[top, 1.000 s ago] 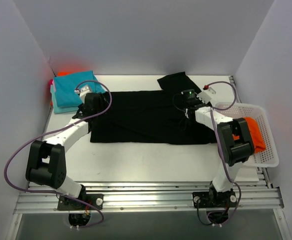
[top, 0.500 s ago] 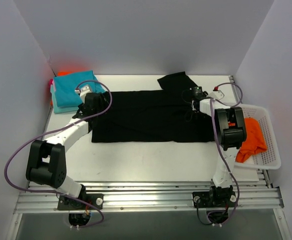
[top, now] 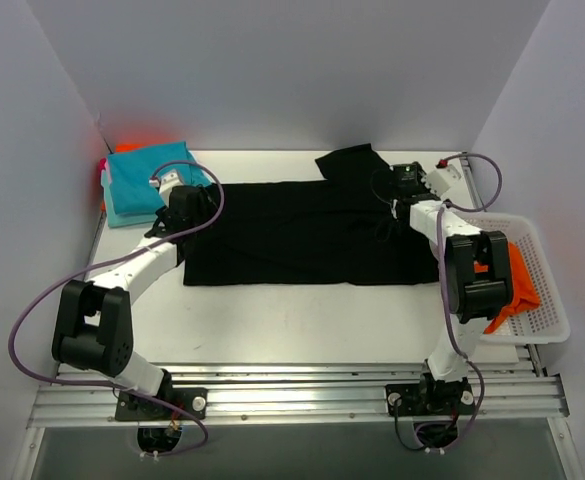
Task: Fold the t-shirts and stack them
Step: Fold the tshirt
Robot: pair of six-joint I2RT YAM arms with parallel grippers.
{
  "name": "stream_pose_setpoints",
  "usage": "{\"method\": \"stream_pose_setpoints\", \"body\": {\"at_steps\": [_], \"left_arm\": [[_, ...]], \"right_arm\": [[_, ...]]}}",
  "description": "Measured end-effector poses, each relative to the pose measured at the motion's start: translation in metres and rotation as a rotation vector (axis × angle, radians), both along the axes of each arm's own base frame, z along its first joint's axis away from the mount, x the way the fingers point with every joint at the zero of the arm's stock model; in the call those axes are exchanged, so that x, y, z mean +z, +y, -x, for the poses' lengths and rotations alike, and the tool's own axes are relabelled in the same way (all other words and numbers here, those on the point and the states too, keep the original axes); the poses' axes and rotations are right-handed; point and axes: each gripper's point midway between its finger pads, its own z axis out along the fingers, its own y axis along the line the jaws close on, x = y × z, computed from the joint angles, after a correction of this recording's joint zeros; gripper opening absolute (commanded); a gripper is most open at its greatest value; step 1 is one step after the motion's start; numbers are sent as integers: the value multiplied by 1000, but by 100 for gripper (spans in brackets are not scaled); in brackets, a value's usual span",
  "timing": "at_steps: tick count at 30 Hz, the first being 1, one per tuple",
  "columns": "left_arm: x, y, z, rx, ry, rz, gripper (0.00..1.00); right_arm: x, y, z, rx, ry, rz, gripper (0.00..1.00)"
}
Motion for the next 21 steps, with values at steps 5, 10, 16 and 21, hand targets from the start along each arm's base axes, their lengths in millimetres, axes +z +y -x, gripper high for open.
{"method": "stream_pose_setpoints", "body": {"at_steps": [5, 10, 16, 21], "left_arm": [[5, -8, -27, -26, -8, -7, 86], [12, -31, -77, -85, -47, 13, 86], [-5, -53, -136, -151, -64, 33, 86], [-37, -56, -179, -186, -48, 65, 85]], "right_arm": [[47, 23, -46, 163, -123, -18, 94], [62, 68, -157, 410, -221, -57, 93], [-11, 105, -219, 626, -205, -137, 93], [-38, 105, -244, 665, -274, -182, 92]]}}
